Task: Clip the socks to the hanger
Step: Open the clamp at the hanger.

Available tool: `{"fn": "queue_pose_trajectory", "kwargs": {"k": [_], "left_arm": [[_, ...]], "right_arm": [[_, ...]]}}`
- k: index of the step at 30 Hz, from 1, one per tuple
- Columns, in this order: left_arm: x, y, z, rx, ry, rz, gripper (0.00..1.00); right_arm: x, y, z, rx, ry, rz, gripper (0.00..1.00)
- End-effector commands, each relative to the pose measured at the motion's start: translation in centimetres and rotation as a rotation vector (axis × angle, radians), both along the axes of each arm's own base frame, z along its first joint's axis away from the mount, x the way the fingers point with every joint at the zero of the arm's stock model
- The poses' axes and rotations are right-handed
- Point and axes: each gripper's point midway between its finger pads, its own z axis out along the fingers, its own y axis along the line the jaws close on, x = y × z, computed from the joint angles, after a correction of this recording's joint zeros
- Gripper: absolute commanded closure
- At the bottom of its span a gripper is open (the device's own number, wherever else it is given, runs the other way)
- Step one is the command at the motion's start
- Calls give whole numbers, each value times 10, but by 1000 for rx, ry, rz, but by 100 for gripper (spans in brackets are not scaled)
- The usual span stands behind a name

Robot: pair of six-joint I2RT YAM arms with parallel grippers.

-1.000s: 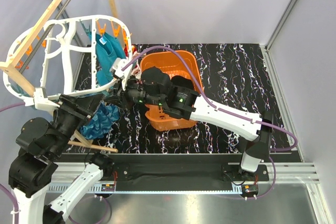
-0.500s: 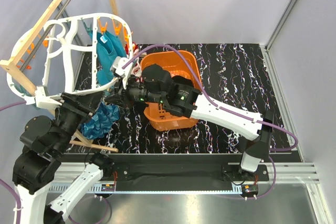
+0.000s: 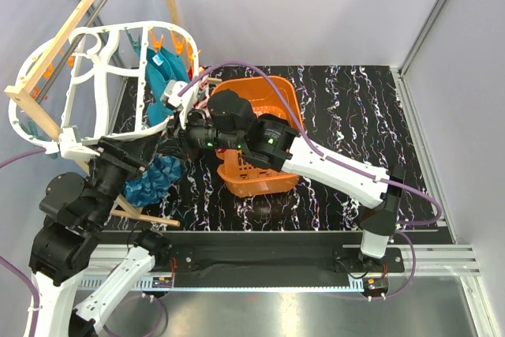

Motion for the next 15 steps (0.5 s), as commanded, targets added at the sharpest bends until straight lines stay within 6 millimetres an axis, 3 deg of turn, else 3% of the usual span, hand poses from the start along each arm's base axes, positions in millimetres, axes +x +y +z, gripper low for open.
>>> {"fn": "queue_pose_trajectory", "kwargs": {"k": [1, 4, 7, 8, 9, 11, 12, 13, 14, 15], "left_arm": [[12, -2, 16, -11, -68, 16, 48], [12, 1, 18, -13, -77, 33, 55], [11, 2, 21, -15, -90, 33, 73], [11, 3, 21, -15, -91, 35, 73], [11, 2, 21, -14, -89, 33, 83], [10, 2, 21, -14, -82, 33, 90], [11, 3, 20, -13, -80, 36, 98], [11, 3, 20, -12, -74, 39, 100], [10, 4, 20, -11, -68, 39, 100], [11, 4, 19, -4, -62, 42, 100]], "right_arm": [[-37, 1, 6, -9, 21, 162, 100], [-40, 0, 4, -17, 25, 174, 100], [-42, -1, 5, -16, 22, 183, 100], [-42, -1, 3, -18, 22, 187, 100], [-42, -2, 4, -18, 21, 188, 100], [-42, -2, 3, -20, 21, 187, 97], [-40, -2, 4, -21, 20, 170, 88], [-36, -3, 4, -23, 21, 150, 76], [-33, -6, 5, -21, 21, 127, 53], [-30, -8, 0, -34, 25, 102, 46]]}}
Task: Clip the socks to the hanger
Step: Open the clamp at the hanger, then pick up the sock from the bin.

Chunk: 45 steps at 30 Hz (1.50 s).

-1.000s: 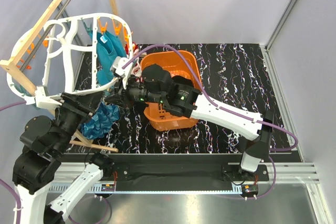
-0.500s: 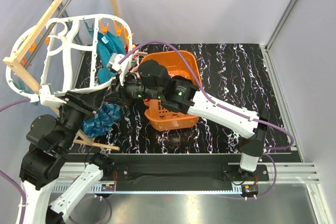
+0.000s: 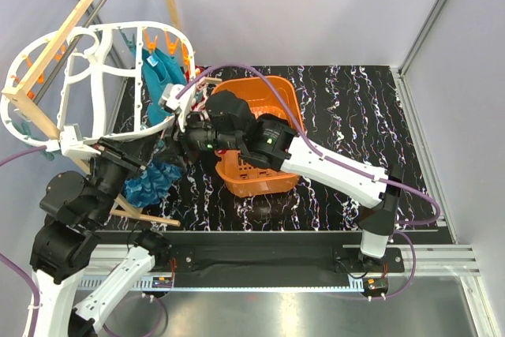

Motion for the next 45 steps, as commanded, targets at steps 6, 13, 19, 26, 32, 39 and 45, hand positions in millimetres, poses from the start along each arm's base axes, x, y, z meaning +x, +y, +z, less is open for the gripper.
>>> {"fn": "queue_pose_trajectory", "kwargs": {"k": [6, 13, 19, 26, 32, 39, 45], "left_arm": [[7, 6, 13, -8, -19, 49, 100], [2, 6, 14, -1, -11, 37, 100], [-1, 2, 17, -14, -13, 11, 100], [-7, -2, 24, -21, -50, -28, 100], [-11, -2, 26, -19, -63, -38, 100], [-10, -7, 20, -16, -60, -60, 100], [-9, -7, 20, -11, -64, -58, 100]], "right_arm": [[-3, -55, -6, -44, -22, -144, 20], [71, -164, -38, -131, -21, -603, 16], [147, -231, -86, -211, 133, -842, 16], [221, -230, -174, -416, 270, -992, 18], [279, -223, -240, -511, 458, -1178, 22], [302, -234, -313, -731, 424, -1280, 20], [303, -241, -347, -791, 407, -1277, 30]]}}
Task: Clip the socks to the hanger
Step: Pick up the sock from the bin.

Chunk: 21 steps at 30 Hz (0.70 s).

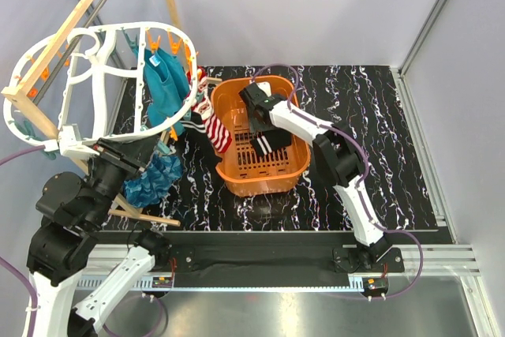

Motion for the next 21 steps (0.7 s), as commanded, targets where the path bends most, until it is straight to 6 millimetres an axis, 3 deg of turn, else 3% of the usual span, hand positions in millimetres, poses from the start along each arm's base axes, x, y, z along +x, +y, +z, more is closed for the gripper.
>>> {"fn": "queue_pose_trajectory", "kwargs": {"k": [1, 2, 3, 6, 8, 13, 15, 16, 21], "left_arm": [[-3, -4, 15, -14, -64, -27, 100], [-3, -4, 14, -14, -61, -27, 100], [-3, -4, 14, -15, -62, -29, 100], [-3, -4, 14, -16, -62, -26, 100], [-2, -4, 13, -15, -59, -26, 100], [-3, -3, 12, -20, -56, -24, 100], [-4, -2, 12, -19, -56, -21, 100], [-3, -2, 11, -18, -53, -18, 100], [-2, 0, 13, -9, -56, -6, 100]], "right_arm": [[10, -10, 7, -37, -54, -23, 40], [10, -11, 6, -38, -55, -22, 49], [11, -11, 7, -40, -65, -24, 67], [15, -6, 25, -1, -103, -7, 80], [19, -7, 48, 17, -144, -2, 87], [22, -2, 108, 87, -244, 26, 97], [19, 4, 123, 147, -265, 46, 100], [16, 5, 142, 186, -293, 52, 100], [2, 10, 172, 301, -340, 90, 100]]}}
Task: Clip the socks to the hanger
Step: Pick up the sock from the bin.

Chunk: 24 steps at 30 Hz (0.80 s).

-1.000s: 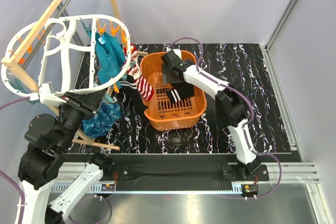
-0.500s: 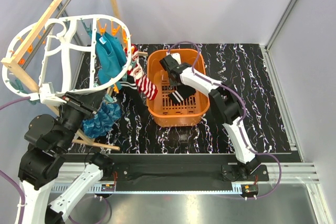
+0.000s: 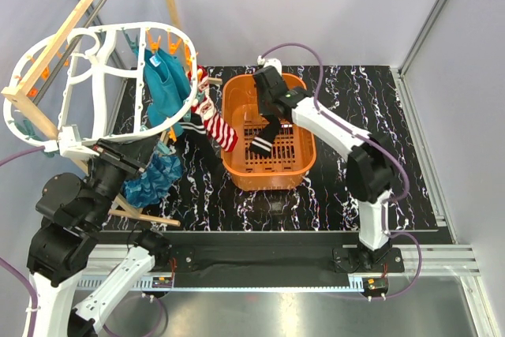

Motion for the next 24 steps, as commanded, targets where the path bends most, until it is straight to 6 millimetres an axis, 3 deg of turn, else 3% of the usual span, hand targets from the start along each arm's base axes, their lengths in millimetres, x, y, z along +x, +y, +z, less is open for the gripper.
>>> {"fn": "queue_pose_trajectory", "kwargs": {"k": [1, 5, 9, 14, 18, 19, 20, 21, 24], "left_arm": [[-2, 0, 14, -7, -51, -6, 100], [-1, 0, 12, -3, -49, -6, 100], [1, -2, 12, -3, -47, -9, 100], [3, -4, 9, -5, -40, -15, 100], [3, -5, 11, -9, -44, -22, 100], [3, -5, 10, -7, -41, -19, 100], [3, -4, 10, -9, -44, -15, 100], [3, -4, 9, -7, -41, -12, 100], [3, -3, 11, -6, -46, -11, 100]], "right_arm": [[-1, 9, 72, 169, -132, 43, 100], [-13, 24, 106, 350, -199, 156, 100], [-17, 14, 149, 492, -316, 191, 100], [-1, 11, 176, 633, -380, 207, 100], [15, 13, 182, 753, -424, 180, 100], [16, 12, 172, 778, -419, 159, 100], [20, 9, 188, 844, -486, 140, 100], [21, 7, 189, 858, -515, 135, 100], [34, -5, 171, 857, -544, 40, 100]]}}
